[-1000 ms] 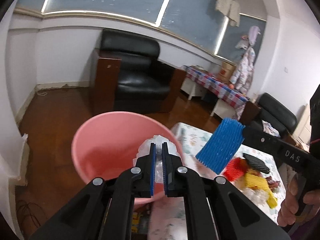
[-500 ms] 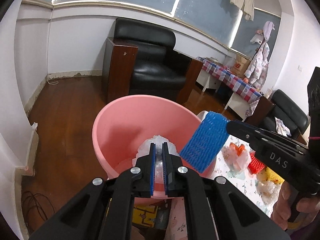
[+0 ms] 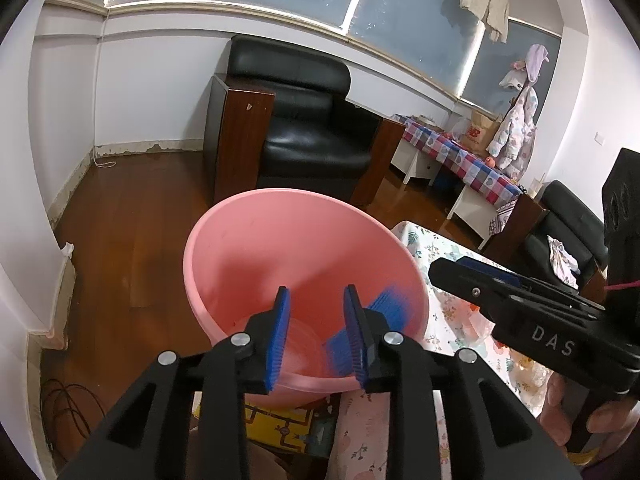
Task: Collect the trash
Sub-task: 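Carry both items over the pink bucket and open both tools to drop them, then move both open tools back over the trash on the table, then grasp the orange-and-white plastic bag with the left tool, then grasp the black mesh foam sleeve with the right tool, then carry both items over the pink bucket and open both tools to drop them, then move both open tools back over the remaining trash on the table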
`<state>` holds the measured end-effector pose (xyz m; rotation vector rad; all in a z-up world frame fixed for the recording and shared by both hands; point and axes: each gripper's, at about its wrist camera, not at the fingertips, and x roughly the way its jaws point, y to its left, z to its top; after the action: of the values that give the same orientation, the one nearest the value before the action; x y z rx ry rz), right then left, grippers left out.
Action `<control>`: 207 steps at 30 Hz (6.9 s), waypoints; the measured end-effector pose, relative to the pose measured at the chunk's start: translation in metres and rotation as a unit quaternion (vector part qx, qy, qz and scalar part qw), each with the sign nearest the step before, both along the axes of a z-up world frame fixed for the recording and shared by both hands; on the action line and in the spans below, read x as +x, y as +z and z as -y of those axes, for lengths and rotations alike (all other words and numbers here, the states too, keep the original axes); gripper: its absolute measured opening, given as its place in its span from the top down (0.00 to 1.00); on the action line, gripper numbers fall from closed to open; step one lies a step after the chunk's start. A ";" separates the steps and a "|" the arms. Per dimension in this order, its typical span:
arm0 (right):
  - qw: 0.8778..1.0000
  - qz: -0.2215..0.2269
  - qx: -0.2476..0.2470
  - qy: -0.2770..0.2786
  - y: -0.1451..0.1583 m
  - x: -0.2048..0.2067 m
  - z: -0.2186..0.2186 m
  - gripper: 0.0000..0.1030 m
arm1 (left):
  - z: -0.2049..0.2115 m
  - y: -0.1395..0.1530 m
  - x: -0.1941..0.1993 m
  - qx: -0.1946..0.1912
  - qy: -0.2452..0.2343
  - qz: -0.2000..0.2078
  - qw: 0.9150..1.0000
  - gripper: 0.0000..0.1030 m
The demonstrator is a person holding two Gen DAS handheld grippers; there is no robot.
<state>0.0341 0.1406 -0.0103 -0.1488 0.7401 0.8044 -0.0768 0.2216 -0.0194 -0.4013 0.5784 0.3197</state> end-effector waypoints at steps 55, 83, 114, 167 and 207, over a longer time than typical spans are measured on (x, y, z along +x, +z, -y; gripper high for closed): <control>0.972 0.003 0.042 -0.233 -0.002 0.021 0.264 0.63 | 0.165 -0.014 0.139 0.030 -0.182 -0.073 0.980 0.54; 0.981 0.055 -0.132 -0.132 -0.020 0.052 0.218 0.55 | 0.152 -0.015 0.137 -0.007 -0.180 -0.054 0.982 0.80; 0.985 0.056 -0.122 -0.112 -0.011 0.049 0.221 0.59 | 0.149 -0.005 0.111 -0.012 -0.178 -0.045 0.983 0.80; 0.987 -0.110 0.120 0.017 0.020 0.017 0.040 0.91 | 0.033 0.029 0.013 0.011 -0.023 0.013 1.000 0.79; 0.990 -0.126 0.068 -0.007 -0.023 0.016 0.008 0.69 | 0.005 0.001 0.016 0.000 0.000 -0.027 1.000 0.66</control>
<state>0.0505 0.1329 -0.0338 0.0823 0.9200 0.8668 -0.0607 0.2170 -0.0186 -0.3927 0.6320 0.3314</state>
